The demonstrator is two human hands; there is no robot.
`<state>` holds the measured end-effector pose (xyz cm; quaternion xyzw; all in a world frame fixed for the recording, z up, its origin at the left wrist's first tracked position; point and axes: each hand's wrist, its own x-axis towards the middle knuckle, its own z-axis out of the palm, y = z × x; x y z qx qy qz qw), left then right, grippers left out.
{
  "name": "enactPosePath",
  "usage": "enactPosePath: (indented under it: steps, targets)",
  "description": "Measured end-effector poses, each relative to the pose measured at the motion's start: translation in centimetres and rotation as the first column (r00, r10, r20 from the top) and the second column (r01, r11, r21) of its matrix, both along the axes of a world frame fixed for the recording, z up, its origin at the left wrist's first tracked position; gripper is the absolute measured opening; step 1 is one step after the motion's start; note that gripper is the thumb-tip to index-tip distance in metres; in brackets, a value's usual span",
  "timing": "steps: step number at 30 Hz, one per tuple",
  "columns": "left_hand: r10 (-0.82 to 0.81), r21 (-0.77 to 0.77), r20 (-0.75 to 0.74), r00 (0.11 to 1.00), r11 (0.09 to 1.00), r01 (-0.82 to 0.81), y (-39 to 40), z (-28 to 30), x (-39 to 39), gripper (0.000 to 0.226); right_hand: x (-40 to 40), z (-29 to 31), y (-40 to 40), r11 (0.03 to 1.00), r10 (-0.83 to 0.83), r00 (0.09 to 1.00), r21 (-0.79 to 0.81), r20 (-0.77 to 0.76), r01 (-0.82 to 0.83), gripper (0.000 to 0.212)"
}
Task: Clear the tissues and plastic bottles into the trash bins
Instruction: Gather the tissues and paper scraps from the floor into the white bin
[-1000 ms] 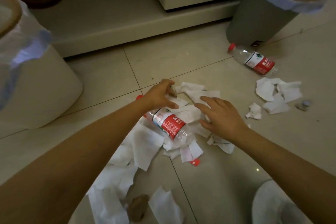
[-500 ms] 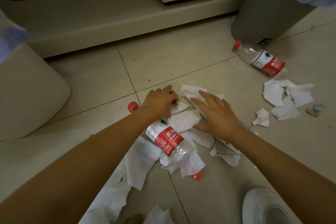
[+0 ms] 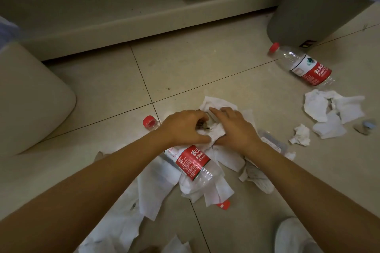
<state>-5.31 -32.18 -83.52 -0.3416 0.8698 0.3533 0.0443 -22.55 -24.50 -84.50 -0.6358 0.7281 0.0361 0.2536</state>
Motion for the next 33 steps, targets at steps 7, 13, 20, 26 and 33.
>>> enactPosePath:
  steps: [7,13,20,26,33]
  targets:
    - [0.006,-0.303,0.252,0.968,0.95,0.073,1.3,-0.8,-2.2,0.058,-0.1,0.0,0.0,0.999,-0.021,1.0,-0.051,-0.009,0.021,0.094]
    - [0.08,-0.228,0.121,0.989,0.972,-0.05,-0.5,-0.3,-1.6,0.022,-1.5,0.9,1.3,0.998,-0.018,1.0,0.063,0.003,0.018,0.11]
    - [0.352,-0.006,-0.227,0.908,0.932,-0.362,-2.5,1.0,1.0,0.021,0.1,0.4,1.9,0.997,-0.013,1.0,0.069,-0.015,0.014,0.109]
    - [0.48,0.125,-0.341,0.808,0.876,-0.467,-3.5,3.0,2.7,0.024,1.7,-0.2,2.0,0.993,-0.039,0.999,-0.115,0.008,0.039,0.055]
    - [0.592,0.3,-0.332,0.735,0.805,-0.513,-3.5,5.7,5.1,0.033,2.7,1.2,1.5,0.968,-0.032,0.996,-0.244,0.081,0.051,0.035]
